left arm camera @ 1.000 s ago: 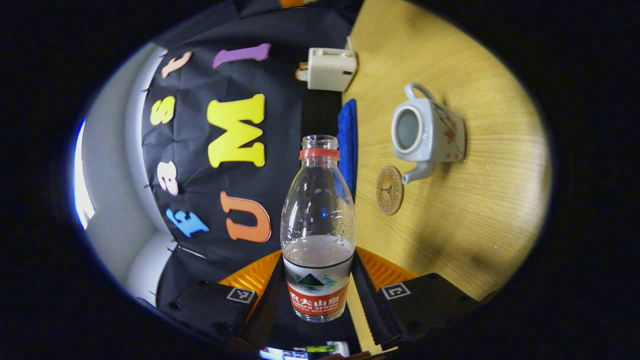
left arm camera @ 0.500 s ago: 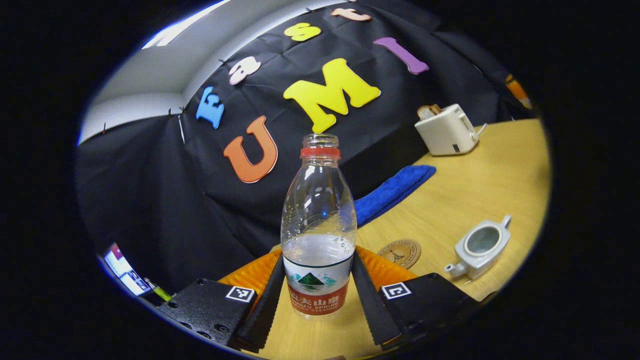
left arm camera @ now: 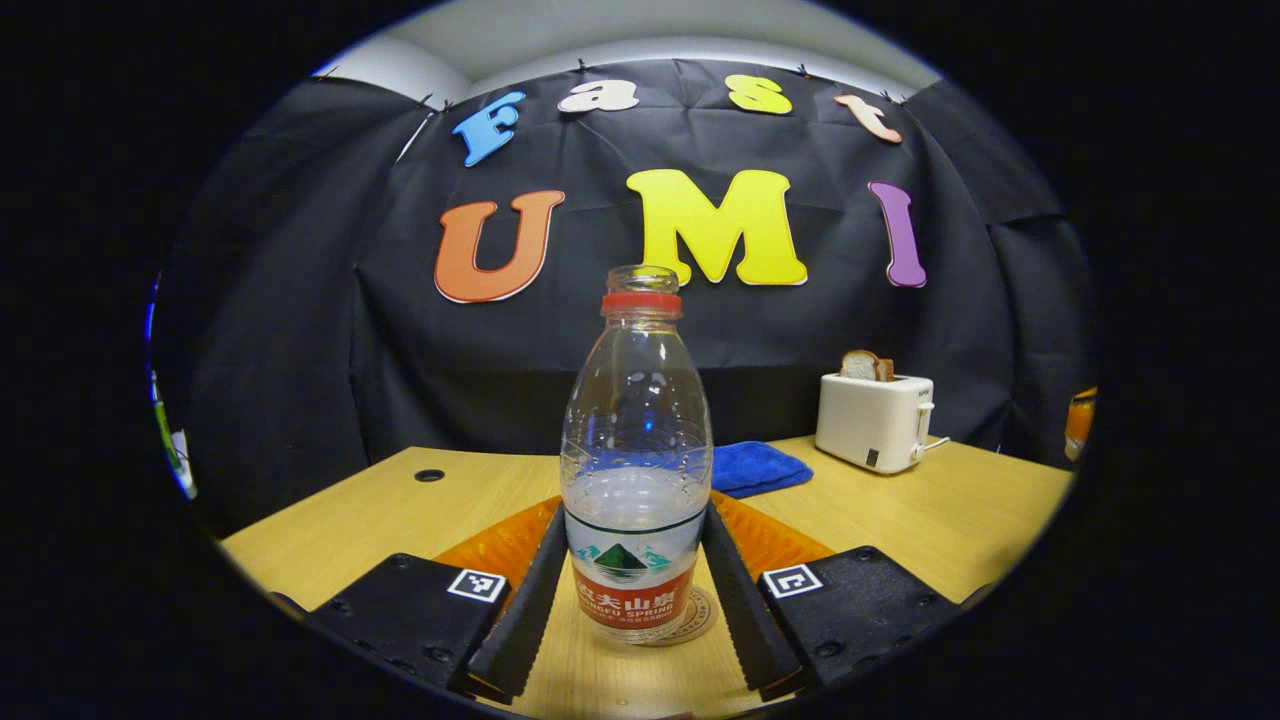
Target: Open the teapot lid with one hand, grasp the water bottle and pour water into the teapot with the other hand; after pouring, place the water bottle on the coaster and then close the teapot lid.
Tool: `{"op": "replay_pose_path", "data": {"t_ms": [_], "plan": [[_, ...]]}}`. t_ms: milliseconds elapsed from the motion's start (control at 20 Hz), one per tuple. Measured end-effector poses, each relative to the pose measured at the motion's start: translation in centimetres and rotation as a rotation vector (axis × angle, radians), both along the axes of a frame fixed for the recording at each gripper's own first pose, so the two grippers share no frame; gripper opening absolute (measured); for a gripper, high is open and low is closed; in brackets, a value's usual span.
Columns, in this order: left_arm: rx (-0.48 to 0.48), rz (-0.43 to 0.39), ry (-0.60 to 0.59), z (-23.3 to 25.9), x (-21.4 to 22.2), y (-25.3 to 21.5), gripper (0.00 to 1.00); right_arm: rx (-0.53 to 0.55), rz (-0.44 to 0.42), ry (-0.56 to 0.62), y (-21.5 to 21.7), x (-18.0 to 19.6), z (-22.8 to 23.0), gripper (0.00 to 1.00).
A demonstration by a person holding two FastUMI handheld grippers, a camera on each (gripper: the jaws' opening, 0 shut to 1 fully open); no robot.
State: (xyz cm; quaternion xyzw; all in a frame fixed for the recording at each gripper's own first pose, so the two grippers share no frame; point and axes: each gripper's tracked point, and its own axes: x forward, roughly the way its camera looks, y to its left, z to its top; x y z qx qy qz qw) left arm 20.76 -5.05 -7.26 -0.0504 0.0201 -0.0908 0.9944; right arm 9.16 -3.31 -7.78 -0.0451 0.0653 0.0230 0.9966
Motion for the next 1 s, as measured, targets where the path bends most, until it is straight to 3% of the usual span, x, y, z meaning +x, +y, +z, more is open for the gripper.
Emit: {"op": "replay_pose_path", "data": {"t_ms": [150,350,650,850,1000], "plan": [[-0.066,-0.026,0.022,-1.1,1.6,-0.9,0.78,0.011,-0.002,0.004,-0.2,0.2,-0.2,0.00],[-0.045,-0.030,0.062,-3.0,2.9,-1.4,0.79,0.015,-0.003,0.007,-0.2,0.3,-0.4,0.00],[0.038,-0.052,0.029,-3.5,3.0,-2.2,0.81,0.008,0.005,0.014,0.4,0.4,-0.8,0.00],[0.040,-0.043,0.028,-3.3,2.9,-1.9,0.83,0.000,0.008,0.011,0.5,0.4,-0.7,0.00],[0.060,-0.032,0.024,-2.9,2.7,-1.8,1.00,0.000,0.009,0.009,0.6,0.3,-0.6,0.00]]}}
